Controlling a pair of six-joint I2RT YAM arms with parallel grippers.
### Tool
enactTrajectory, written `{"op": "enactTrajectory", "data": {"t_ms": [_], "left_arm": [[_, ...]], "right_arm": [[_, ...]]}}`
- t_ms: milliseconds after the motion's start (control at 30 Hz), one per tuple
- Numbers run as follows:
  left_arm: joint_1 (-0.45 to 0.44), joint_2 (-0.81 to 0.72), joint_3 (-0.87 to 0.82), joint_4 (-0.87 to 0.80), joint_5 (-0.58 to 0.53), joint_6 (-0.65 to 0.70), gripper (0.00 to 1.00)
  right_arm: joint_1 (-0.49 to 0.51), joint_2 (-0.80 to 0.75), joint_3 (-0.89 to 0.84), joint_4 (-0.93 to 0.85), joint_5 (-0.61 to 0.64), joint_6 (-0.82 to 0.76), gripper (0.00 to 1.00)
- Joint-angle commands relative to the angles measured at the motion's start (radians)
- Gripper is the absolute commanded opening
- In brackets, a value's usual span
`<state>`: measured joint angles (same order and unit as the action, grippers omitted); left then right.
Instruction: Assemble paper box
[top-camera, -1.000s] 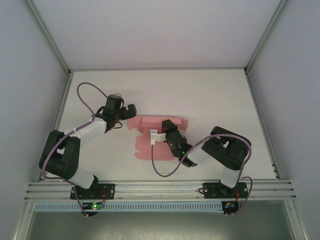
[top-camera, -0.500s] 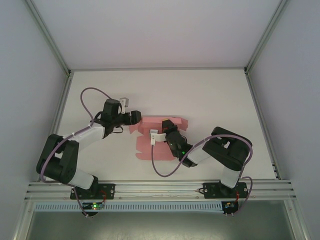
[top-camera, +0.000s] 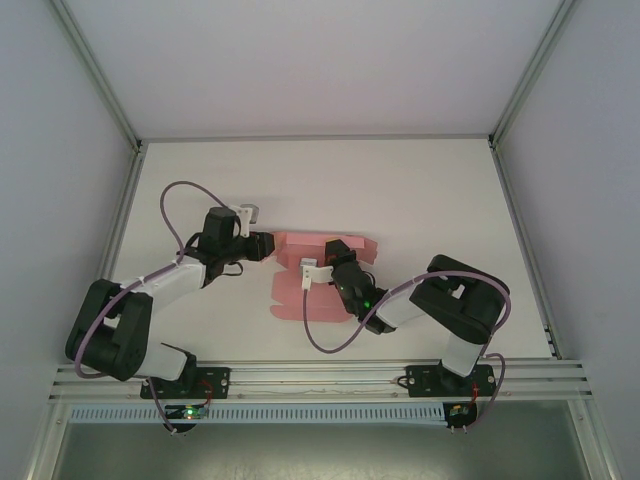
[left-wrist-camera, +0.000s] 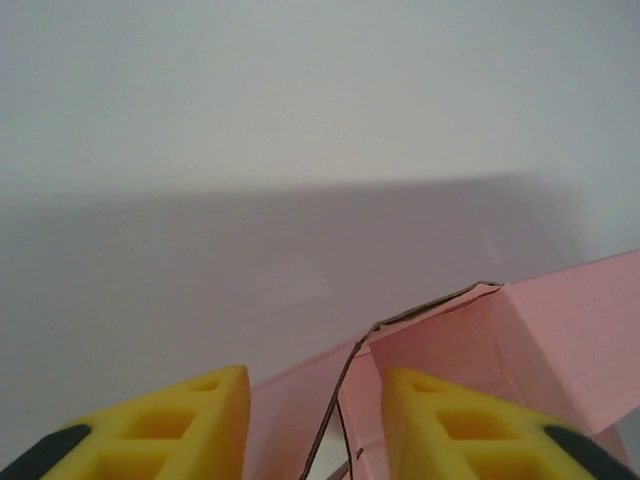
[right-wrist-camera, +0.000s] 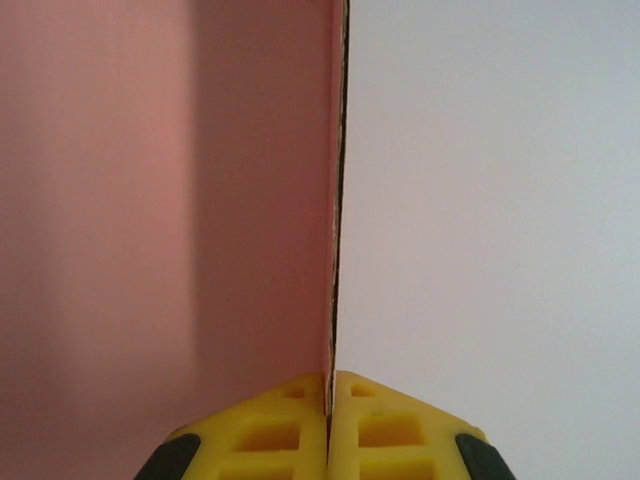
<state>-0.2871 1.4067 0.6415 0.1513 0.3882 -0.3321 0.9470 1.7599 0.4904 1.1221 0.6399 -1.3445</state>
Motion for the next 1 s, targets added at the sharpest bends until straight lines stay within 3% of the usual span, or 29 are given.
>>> {"op": "enactTrajectory", "data": {"t_ms": [0, 133, 333, 533, 800, 967], "left_arm": [[-0.035, 0.008, 0.026, 0.008, 0.005, 0.066, 0.23], [-0.084, -0.037, 0.008, 0.004, -0.028, 0.100, 0.00], [-0.162, -0.138, -0.015, -0.039, -0.100, 0.130, 0.00], [-0.247, -0.144, 0.019, -0.079, -0.206, 0.092, 0.01], [-0.307, -0.087, 0.021, 0.036, -0.402, -0.274, 0.00], [-0.409, -0.075, 0.076, -0.067, -0.669, -0.366, 0.00]], "right_arm": [[0.006, -0.011, 0.003, -0.083, 0.010, 0.022, 0.00], [0.004, -0.010, 0.010, -0.100, 0.016, 0.027, 0.00], [0.004, -0.014, 0.024, -0.134, 0.036, 0.044, 0.00], [0.007, -0.025, 0.029, -0.157, 0.029, 0.064, 0.00], [0.016, -0.027, 0.040, -0.193, 0.024, 0.087, 0.00], [0.018, -0.028, 0.046, -0.199, 0.030, 0.091, 0.00]]}}
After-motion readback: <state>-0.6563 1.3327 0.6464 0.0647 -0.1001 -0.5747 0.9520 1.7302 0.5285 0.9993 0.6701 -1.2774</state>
